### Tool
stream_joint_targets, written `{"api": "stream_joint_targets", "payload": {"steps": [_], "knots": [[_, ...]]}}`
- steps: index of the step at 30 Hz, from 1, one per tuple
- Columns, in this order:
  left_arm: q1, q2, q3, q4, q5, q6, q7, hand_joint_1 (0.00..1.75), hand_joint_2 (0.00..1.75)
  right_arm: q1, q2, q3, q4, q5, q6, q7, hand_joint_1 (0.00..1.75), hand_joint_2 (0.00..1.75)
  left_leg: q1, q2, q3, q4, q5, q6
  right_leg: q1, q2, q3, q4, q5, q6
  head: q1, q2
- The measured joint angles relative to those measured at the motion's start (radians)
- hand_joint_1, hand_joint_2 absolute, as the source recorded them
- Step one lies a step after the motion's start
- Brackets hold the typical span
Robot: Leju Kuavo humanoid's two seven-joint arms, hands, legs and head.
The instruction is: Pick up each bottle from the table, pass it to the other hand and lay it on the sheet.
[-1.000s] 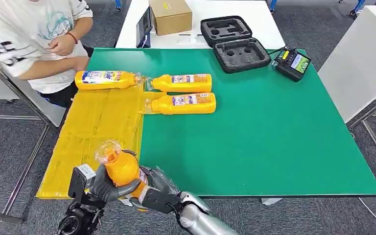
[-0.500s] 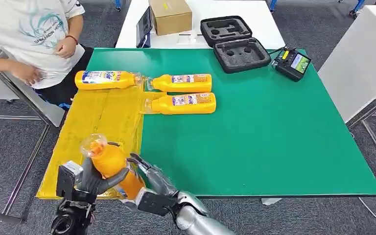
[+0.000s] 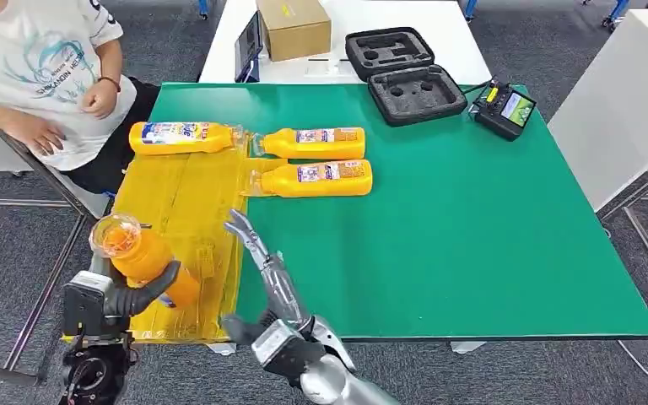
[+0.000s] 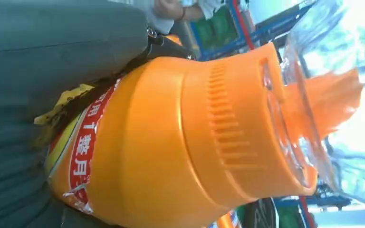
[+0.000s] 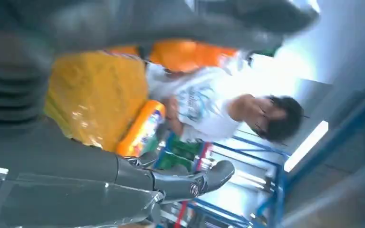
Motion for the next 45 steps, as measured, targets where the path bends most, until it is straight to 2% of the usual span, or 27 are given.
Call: {"api": "stream_joint_targets", "payload": {"steps": [2,3,8,13,16,22,28,30,45], "knots": [[-0.001,0.002,0.007,0.0,0.0,0.002,0.0,1.75,1.75,0.007,-0.005,0.0,-0.03,0.0,-0.002,0.0,0.0,0.0,0.0,0.0,0.0,0.0,0.0,0.0,0.0,0.0,0.0,0.0,0.0,0.0,0.0,0.0],[-0.002,0.002,0.011,0.0,-0.003,0.003,0.0,1.75,1.75,0.01,-0.008,0.0,-0.044,0.0,-0.005,0.0,0.0,1.75,0.0,0.0,0.0,0.0,0.0,0.0,0.0,0.0,0.0,0.0,0.0,0.0,0.0,0.0],[-0.049,0.029,0.011,0.007,-0.195,0.067,0.03,1.75,1.75,0.019,-0.026,0.018,-0.129,-0.01,-0.096,0.0,0.0,1.75,0.0,0.0,0.0,0.0,0.0,0.0,0.0,0.0,0.0,0.0,0.0,0.0,0.0,0.0],[-0.205,0.09,-0.049,0.094,-0.666,0.075,0.182,1.75,1.75,0.018,-0.031,0.02,-0.149,-0.037,-0.073,0.0,0.0,1.75,0.0,-0.001,0.0,0.0,0.002,0.0,0.0,-0.001,0.0,0.0,0.001,0.0,0.0,0.0],[-0.298,0.127,-0.12,0.186,-0.831,0.0,0.233,1.75,1.75,0.019,-0.03,0.02,-0.149,-0.042,-0.052,0.0,0.0,1.75,0.0,0.001,0.0,0.0,0.002,0.0,0.0,0.0,0.0,0.0,0.003,-0.002,0.0,0.0],[-0.377,0.169,-0.216,0.312,-0.886,-0.052,0.238,1.75,1.75,0.02,-0.03,0.02,-0.149,-0.042,-0.037,0.0,0.0,1.75,0.0,0.002,0.0,0.0,0.002,-0.001,0.0,0.0,-0.001,0.0,0.003,-0.002,0.0,0.0],[-0.388,0.175,-0.232,0.329,-0.906,-0.071,0.24,1.75,1.75,0.02,-0.03,0.02,-0.149,-0.043,-0.034,0.0,0.0,1.75,0.0,0.002,0.0,0.0,0.002,-0.001,0.0,0.0,-0.001,0.0,0.002,-0.002,0.0,0.0],[-0.464,0.185,-0.331,0.434,-0.99,-0.231,0.257,1.75,1.75,0.022,-0.029,0.019,-0.149,-0.056,-0.009,0.0,0.0,1.75,0.0,0.002,0.0,0.0,0.002,-0.001,0.0,0.0,-0.001,0.0,0.002,-0.002,0.0,0.0],[-0.621,0.205,-0.463,0.683,-0.978,-0.462,0.196,1.75,1.75,0.048,-0.026,-0.007,-0.144,-0.051,0.015,0.0,0.0,1.75,0.0,0.002,0.0,0.0,0.002,-0.001,0.0,0.0,-0.001,0.0,0.002,-0.002,0.0,0.0]]}}
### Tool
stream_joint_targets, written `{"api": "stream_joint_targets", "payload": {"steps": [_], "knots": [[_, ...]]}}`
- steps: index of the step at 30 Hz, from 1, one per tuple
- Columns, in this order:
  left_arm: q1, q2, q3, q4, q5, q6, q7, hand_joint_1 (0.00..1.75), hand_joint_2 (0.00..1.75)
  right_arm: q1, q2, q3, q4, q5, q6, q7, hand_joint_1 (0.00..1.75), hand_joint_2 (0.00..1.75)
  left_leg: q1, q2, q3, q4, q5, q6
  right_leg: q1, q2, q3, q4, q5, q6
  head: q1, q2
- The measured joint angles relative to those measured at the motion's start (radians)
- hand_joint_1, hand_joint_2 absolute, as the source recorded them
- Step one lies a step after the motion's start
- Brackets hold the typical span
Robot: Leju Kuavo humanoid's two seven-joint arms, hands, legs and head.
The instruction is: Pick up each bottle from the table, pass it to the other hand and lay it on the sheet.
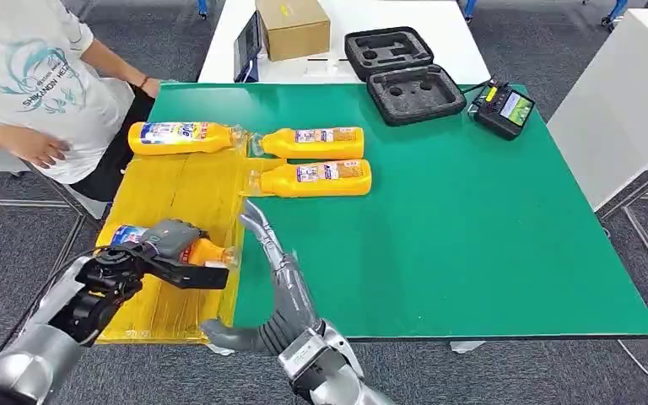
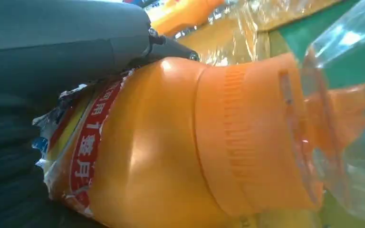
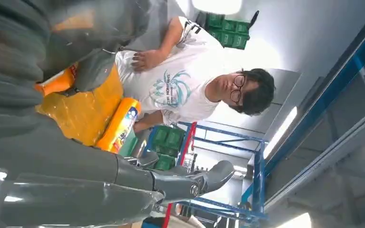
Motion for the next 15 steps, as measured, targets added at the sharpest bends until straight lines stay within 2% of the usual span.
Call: {"api": "stream_joint_targets", "payload": {"steps": [5,6,7,8,12,13,15], "knots": [[-0.027,0.0,-0.017,0.036,0.007,-0.028,-0.009,1.75,1.75,0.0,0.0,-0.005,0.006,0.001,0.002,0.0,0.0,1.75,0.0,0.0,0.0,0.0,0.0,0.0,0.0,0.0,0.0,0.0,0.0,0.0,0.0,0.0],[-0.033,0.0,-0.021,0.043,0.015,-0.04,-0.015,1.54,1.75,0.0,0.001,-0.005,0.008,0.001,0.003,0.0,0.0,1.75,0.0,-0.001,0.0,0.0,0.0,0.0,0.0,0.0,0.001,0.0,0.0,0.0,0.0,0.0],[-0.039,0.0,-0.022,0.051,0.022,-0.048,-0.018,0.96,1.75,0.0,0.002,-0.006,0.011,0.001,0.004,0.0,0.0,1.75,0.0,-0.001,0.0,0.0,0.0,0.0,0.0,0.0,0.001,0.0,0.0,0.0,0.0,0.0],[-0.043,0.0,-0.024,0.059,0.025,-0.052,-0.019,0.0,1.75,0.0,0.003,-0.006,0.013,0.001,0.008,0.0,0.0,1.75,0.0,0.0,0.0,0.0,0.0,0.0,0.0,0.0,0.001,0.0,0.0,0.0,0.0,0.0],[-0.055,0.0,-0.032,0.084,0.047,-0.046,-0.014,0.0,1.75,0.0,0.006,-0.013,0.022,0.004,0.018,0.0,0.0,1.75,0.0,0.0,0.001,0.0,0.0,0.0,0.0,0.0,0.001,0.0,0.0,0.0,0.0,0.0],[-0.056,0.0,-0.033,0.089,0.057,-0.038,-0.011,0.0,0.0,0.0,0.008,-0.015,0.024,0.006,0.018,0.0,0.0,1.75,0.0,0.0,0.001,0.0,0.0,0.0,0.0,0.0,0.001,0.0,0.0,0.0,-0.001,0.0],[-0.056,-0.002,-0.033,0.096,0.074,-0.03,-0.01,0.0,0.0,0.0,0.01,-0.021,0.029,0.01,0.018,0.0,0.0,1.75,0.0,-0.001,0.001,0.0,0.0,0.0,0.0,0.0,0.001,0.0,0.0,0.0,0.0,0.0]]}}
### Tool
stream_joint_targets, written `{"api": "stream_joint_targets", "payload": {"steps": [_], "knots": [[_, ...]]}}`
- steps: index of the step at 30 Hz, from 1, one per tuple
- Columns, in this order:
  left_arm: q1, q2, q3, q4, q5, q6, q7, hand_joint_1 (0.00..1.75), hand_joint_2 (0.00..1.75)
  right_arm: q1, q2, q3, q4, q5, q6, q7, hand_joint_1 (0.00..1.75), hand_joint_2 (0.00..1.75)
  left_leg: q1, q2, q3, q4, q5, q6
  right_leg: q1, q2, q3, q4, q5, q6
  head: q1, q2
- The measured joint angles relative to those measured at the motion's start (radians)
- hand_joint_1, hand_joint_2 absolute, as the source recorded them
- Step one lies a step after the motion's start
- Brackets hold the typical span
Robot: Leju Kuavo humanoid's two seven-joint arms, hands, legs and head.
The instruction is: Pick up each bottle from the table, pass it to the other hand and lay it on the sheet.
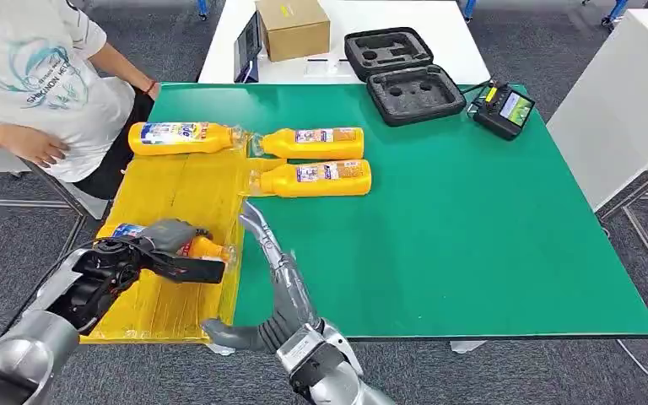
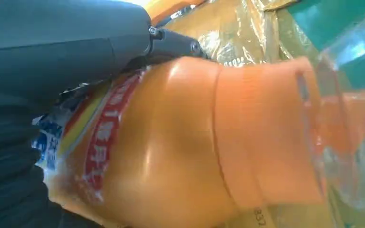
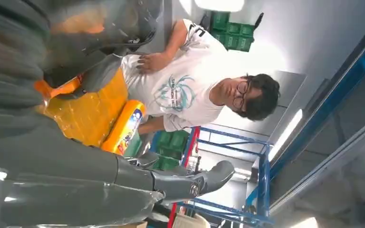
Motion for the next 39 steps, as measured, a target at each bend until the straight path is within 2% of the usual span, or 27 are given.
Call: {"api": "stream_joint_targets", "payload": {"steps": [16,22,27,31,35,39], "knots": [[0.012,-0.008,0.023,0.014,0.126,0.003,-0.017,0.0,0.0,0.005,0.003,-0.012,0.031,0.019,0.002,0.0,0.0,1.75,0.0,0.0,0.0,0.0,0.0,0.0,0.0,0.0,0.001,0.0,0.0,0.0,0.0,0.0],[0.027,-0.037,0.127,0.015,0.384,-0.064,-0.061,0.0,0.0,0.019,0.003,-0.019,0.052,0.042,-0.007,0.0,0.0,1.75,0.0,0.0,0.0,0.0,0.0,0.0,0.0,0.0,0.0,0.0,0.0,0.0,0.0,0.0],[0.035,-0.05,0.211,0.021,0.478,-0.081,-0.065,0.0,0.0,0.021,0.004,-0.027,0.077,0.045,-0.007,0.0,0.0,1.75,0.0,0.0,0.0,0.0,0.0,0.0,0.0,0.0,0.0,0.0,0.0,0.0,0.0,0.0],[0.046,-0.052,0.245,0.024,0.494,-0.03,-0.082,0.0,0.0,0.022,0.004,-0.032,0.097,0.054,-0.005,0.0,0.0,1.75,0.0,0.0,0.0,0.0,0.0,0.0,0.0,0.0,0.0,0.0,0.0,0.0,0.0,0.0],[0.055,-0.076,0.278,0.023,0.482,0.209,-0.109,0.0,0.0,0.025,0.004,-0.033,0.113,0.06,-0.006,0.0,0.0,1.75,0.0,-0.001,-0.001,0.0,0.0,0.0,0.0,0.0,0.0,0.0,0.0,0.0,0.0,0.0],[0.056,-0.094,0.291,0.023,0.477,0.231,-0.109,0.0,0.0,0.028,0.006,-0.033,0.123,0.061,-0.006,0.0,0.0,1.75,0.0,-0.001,-0.001,0.0,0.0,0.0,0.0,0.0,0.0,0.0,0.0,0.0,0.0,0.0]]}}
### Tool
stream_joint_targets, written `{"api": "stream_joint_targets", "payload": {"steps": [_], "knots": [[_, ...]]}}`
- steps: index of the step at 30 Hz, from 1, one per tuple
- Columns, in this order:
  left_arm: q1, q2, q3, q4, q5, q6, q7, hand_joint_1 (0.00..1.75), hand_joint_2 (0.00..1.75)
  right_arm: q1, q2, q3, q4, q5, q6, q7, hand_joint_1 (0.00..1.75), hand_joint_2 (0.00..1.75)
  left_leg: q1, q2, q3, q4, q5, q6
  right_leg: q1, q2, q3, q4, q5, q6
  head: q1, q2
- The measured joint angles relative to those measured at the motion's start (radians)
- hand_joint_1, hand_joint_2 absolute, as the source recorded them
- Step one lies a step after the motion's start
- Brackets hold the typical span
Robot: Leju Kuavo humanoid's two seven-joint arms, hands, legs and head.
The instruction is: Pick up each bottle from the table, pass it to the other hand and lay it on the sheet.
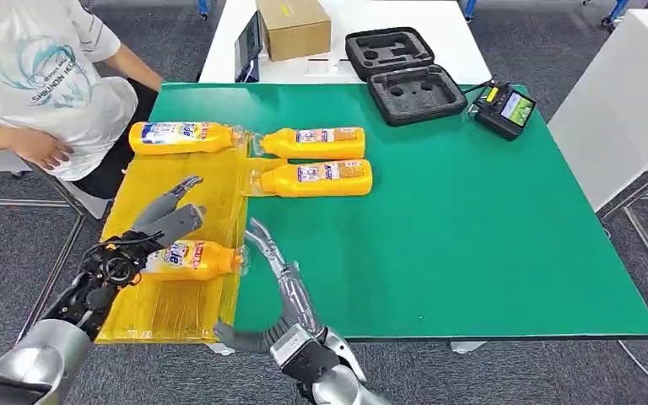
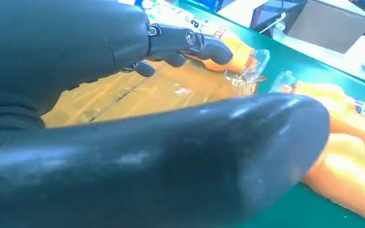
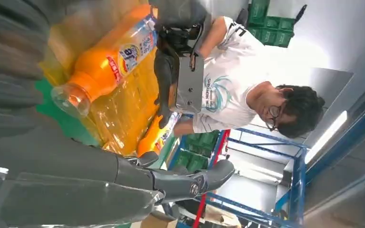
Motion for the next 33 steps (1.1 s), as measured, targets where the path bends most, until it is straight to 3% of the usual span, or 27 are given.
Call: {"api": "stream_joint_targets", "payload": {"steps": [6,8,10,11,14,23,33], "knots": [[0.001,-0.012,0.009,0.0,-0.002,0.007,-0.001,0.0,0.0,0.0,0.001,0.0,0.011,0.0,0.0,0.0,0.0,1.75,0.0,0.0,0.0,0.0,0.0,0.0,0.0,0.0,0.0,0.0,0.0,0.0,0.0,0.0],[0.008,-0.015,0.015,-0.007,-0.041,0.123,-0.021,0.0,0.0,0.0,0.002,0.0,0.015,0.002,0.0,0.0,0.0,1.75,0.0,0.0,0.0,0.0,0.0,0.0,0.0,0.0,0.0,0.0,0.0,0.0,0.0,0.0],[0.02,-0.024,0.028,-0.034,-0.071,0.401,-0.076,0.0,0.0,0.0,0.002,0.0,0.021,0.012,0.008,0.0,0.0,1.75,0.0,0.0,0.0,0.0,0.0,0.0,0.0,0.0,0.0,0.0,0.0,0.0,0.0,0.0],[0.025,-0.029,0.038,-0.054,-0.064,0.504,-0.094,0.0,1.75,0.0,0.003,0.0,0.023,0.017,0.008,0.0,0.0,1.75,0.0,0.0,0.0,0.0,0.0,0.0,0.0,0.0,0.0,0.0,0.0,0.0,0.0,0.0],[0.057,-0.04,0.088,-0.132,0.028,0.623,-0.129,0.0,1.75,-0.004,0.01,0.002,0.03,0.018,-0.005,0.0,0.0,1.75,0.0,0.0,0.0,0.0,0.0,0.0,0.0,0.0,0.0,0.0,0.0,0.0,0.0,0.0],[0.285,-0.065,0.234,-0.419,0.497,0.5,-0.211,0.0,1.75,-0.04,-0.033,-0.026,-0.005,0.108,-0.244,0.0,0.0,1.75,0.0,0.003,0.0,0.0,-0.001,0.0,0.0,0.002,-0.001,0.0,0.0,0.0,0.0,0.0],[0.386,-0.08,0.281,-0.566,0.541,0.481,-0.216,0.0,1.75,-0.052,-0.072,-0.059,-0.031,0.166,-0.263,0.0,0.0,1.75,0.0,0.003,-0.001,0.0,-0.001,0.0,0.0,0.002,-0.001,0.0,0.0,0.0,0.0,0.0]]}}
